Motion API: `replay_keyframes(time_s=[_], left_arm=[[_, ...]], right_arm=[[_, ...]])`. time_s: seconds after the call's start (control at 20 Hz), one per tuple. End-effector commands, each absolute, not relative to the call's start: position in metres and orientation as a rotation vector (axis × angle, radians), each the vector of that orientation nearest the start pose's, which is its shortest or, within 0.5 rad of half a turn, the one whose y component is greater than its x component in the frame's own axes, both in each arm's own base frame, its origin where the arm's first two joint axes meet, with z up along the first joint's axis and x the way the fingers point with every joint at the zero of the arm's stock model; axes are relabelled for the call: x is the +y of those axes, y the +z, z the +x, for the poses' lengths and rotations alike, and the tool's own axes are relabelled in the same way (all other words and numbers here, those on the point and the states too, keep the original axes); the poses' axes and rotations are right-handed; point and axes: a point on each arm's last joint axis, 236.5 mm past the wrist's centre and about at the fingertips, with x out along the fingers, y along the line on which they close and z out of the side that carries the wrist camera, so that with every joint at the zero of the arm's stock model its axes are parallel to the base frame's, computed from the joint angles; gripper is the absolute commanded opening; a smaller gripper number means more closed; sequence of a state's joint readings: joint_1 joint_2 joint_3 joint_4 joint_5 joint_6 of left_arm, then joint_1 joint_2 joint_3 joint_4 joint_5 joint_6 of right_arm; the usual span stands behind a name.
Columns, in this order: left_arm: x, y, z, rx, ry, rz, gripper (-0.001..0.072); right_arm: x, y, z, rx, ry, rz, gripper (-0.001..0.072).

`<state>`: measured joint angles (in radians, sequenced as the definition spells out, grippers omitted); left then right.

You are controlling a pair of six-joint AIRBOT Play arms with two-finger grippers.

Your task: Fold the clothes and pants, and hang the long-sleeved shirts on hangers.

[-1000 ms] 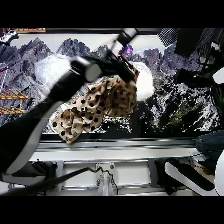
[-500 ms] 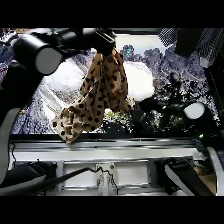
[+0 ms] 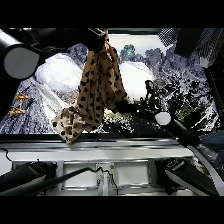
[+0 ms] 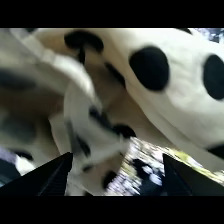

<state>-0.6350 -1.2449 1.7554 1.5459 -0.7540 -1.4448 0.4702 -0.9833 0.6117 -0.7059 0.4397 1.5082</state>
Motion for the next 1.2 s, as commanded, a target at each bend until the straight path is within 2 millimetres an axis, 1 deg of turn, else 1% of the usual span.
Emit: replay_keyframes(time_s=[0.0,0.05,0.1,0.2,0.25,0.35,0.4,0.5,0.55,0.6,0.65,0.75,0.85,0.95,1.0,1.1,1.15], left_arm=[[-0.297,0.350,0.397,0.225,-0.660,0.190,0.0010],[-0.297,0.349,0.397,0.227,-0.660,0.190,0.0010],[-0.297,0.349,0.397,0.228,-0.661,0.190,0.0010],[-0.297,0.349,0.397,0.227,-0.660,0.190,0.0010],[-0.297,0.349,0.397,0.228,-0.660,0.190,0.0011],[-0.296,0.348,0.398,0.229,-0.657,0.194,0.0011],[-0.295,0.347,0.400,0.228,-0.651,0.201,0.0011],[-0.293,0.352,0.397,0.223,-0.649,0.189,0.0010],[-0.291,0.357,0.394,0.212,-0.649,0.185,0.0010],[-0.288,0.364,0.390,0.198,-0.649,0.181,0.0010],[-0.284,0.372,0.385,0.181,-0.647,0.177,0.0010],[-0.271,0.391,0.376,0.136,-0.625,0.189,0.0010],[-0.260,0.412,0.361,0.093,-0.622,0.168,0.0010],[-0.247,0.435,0.344,0.049,-0.618,0.120,0.0009],[-0.242,0.448,0.333,0.020,-0.620,0.097,0.0009],[-0.234,0.479,0.309,-0.061,-0.638,0.037,0.0008],[-0.234,0.496,0.295,-0.112,-0.660,-0.004,0.0008]], right_arm=[[0.259,0.018,0.337,0.929,0.389,0.821,0.0649],[0.259,0.018,0.342,0.927,0.368,0.866,0.0645],[0.259,0.016,0.346,0.925,0.352,0.895,0.0625],[0.261,0.010,0.349,0.941,0.339,0.900,0.0515],[0.264,0.007,0.349,0.954,0.338,0.906,0.0407],[0.265,0.011,0.352,0.930,0.346,0.890,0.0143],[0.265,0.013,0.352,0.921,0.356,0.876,0.0027],[0.268,0.026,0.344,0.906,0.418,0.821,0.0024],[0.269,0.038,0.338,0.891,0.457,0.793,0.0024],[0.268,0.058,0.331,0.855,0.507,0.746,0.0025],[0.262,0.081,0.325,0.798,0.549,0.690,0.0025],[0.247,0.145,0.310,0.633,0.645,0.515,0.0025],[0.225,0.214,0.292,0.484,0.693,0.316,0.0025],[0.196,0.289,0.281,0.311,0.671,0.151,0.0025],[0.184,0.330,0.277,0.211,0.652,0.088,0.0024],[0.166,0.405,0.268,0.028,0.621,0.007,0.0023],[0.161,0.437,0.266,-0.046,0.606,-0.030,0.0023]])
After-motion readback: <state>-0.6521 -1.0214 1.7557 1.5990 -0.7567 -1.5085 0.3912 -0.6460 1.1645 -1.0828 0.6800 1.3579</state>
